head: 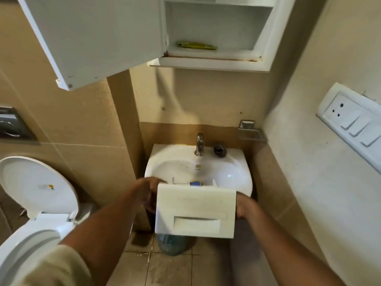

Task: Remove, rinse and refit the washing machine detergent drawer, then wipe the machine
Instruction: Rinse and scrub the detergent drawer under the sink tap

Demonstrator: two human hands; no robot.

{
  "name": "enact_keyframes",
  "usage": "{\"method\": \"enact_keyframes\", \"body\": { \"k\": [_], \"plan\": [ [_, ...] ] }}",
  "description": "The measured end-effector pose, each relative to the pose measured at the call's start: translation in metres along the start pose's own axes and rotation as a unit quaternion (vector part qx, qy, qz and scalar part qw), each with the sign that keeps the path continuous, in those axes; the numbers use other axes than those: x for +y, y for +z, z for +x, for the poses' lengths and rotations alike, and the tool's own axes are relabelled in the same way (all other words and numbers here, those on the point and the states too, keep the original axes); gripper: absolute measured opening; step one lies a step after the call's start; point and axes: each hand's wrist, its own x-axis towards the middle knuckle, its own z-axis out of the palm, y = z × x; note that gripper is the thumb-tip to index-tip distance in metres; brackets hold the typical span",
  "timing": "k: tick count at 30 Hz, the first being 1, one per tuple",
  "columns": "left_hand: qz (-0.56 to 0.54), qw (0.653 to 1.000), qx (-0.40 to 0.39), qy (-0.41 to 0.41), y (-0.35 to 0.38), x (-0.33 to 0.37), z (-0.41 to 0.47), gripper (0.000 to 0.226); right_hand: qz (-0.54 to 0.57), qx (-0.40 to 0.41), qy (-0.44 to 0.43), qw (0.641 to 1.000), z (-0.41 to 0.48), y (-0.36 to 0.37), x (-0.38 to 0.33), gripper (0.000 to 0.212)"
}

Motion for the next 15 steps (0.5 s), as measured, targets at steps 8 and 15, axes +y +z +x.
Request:
{"method": "enact_keyframes", "body": {
  "k": [8, 15],
  "plan": [
    [-0.091, 0.972, -0.011, 0.215, -0.002, 0.032, -0.014, 0.013, -0.133, 0.122, -0.324, 0.929, -0.018, -0.006, -0.046, 0.013],
    [-0.090, 0.977, 0.050, 0.189, 0.012, 0.050, -0.028, 0.023, -0.054, 0.099, -0.314, 0.943, -0.019, -0.008, -0.027, 0.026]
  ]
}}
